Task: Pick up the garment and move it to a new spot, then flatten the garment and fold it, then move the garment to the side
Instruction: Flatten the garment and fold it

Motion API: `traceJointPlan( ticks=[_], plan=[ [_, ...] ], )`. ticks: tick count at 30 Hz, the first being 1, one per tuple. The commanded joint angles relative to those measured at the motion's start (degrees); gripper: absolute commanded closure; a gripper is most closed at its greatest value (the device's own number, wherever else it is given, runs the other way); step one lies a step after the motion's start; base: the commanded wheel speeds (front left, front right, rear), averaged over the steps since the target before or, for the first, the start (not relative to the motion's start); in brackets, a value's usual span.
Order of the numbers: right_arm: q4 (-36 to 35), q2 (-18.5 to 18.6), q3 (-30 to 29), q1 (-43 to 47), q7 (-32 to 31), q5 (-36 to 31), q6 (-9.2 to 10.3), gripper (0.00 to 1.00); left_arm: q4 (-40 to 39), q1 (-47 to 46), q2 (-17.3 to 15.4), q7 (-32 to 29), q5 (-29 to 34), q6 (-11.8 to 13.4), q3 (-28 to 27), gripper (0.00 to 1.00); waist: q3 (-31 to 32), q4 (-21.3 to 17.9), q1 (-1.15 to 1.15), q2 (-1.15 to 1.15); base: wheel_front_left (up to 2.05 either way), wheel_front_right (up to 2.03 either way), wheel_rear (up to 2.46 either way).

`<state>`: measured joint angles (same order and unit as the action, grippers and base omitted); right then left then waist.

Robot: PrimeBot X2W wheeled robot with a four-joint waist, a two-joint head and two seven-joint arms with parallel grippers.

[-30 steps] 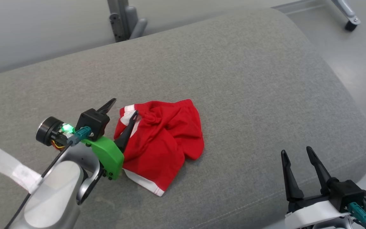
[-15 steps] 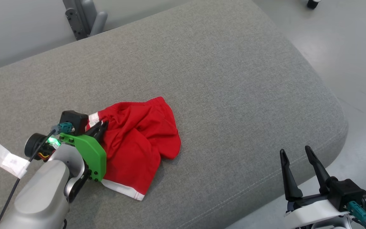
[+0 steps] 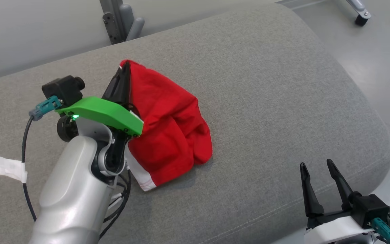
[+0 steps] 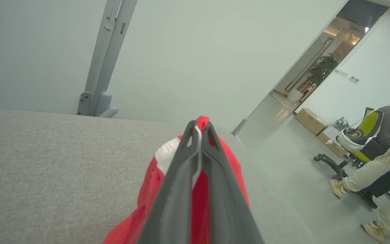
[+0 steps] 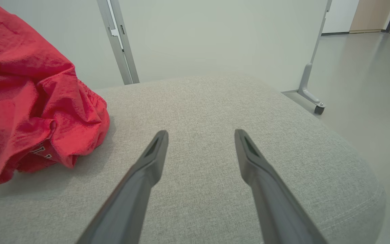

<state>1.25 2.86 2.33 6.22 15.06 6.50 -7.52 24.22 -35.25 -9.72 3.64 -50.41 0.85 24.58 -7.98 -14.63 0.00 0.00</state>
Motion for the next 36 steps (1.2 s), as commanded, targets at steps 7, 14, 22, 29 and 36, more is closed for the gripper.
traceJointPlan(
  ticks=[7,14,22,29,36],
  plan=[
    [0.1,0.0,0.3,0.0,0.2,1.0,0.06,0.00,-15.1,3.1,5.1,4.8,-3.6,8.7,-3.6,1.00,2.0,2.2,0.00,0.00,0.00,0.00,0.00],
    [0.3,0.1,0.5,0.4,0.2,1.5,0.06,0.00,-25.2,6.2,6.6,9.5,-5.4,15.7,-3.0,1.00,2.5,2.9,0.00,0.00,0.00,0.00,0.00],
    [0.6,0.0,1.5,-0.7,0.2,2.3,0.06,0.00,-30.5,6.7,6.8,11.5,-6.0,20.7,0.1,1.00,1.7,3.3,0.00,0.00,0.00,0.00,0.00],
    [1.6,0.1,3.1,-1.7,0.2,3.9,0.06,0.00,-17.7,10.9,6.7,11.5,-4.2,22.2,3.8,1.00,0.6,2.4,0.00,0.00,0.00,0.00,0.00],
    [2.0,0.1,4.9,-2.6,0.2,4.8,0.06,0.00,0.9,10.5,6.6,11.5,0.5,18.9,2.8,1.00,-0.8,0.6,0.00,0.00,0.00,0.00,0.00]
  ],
)
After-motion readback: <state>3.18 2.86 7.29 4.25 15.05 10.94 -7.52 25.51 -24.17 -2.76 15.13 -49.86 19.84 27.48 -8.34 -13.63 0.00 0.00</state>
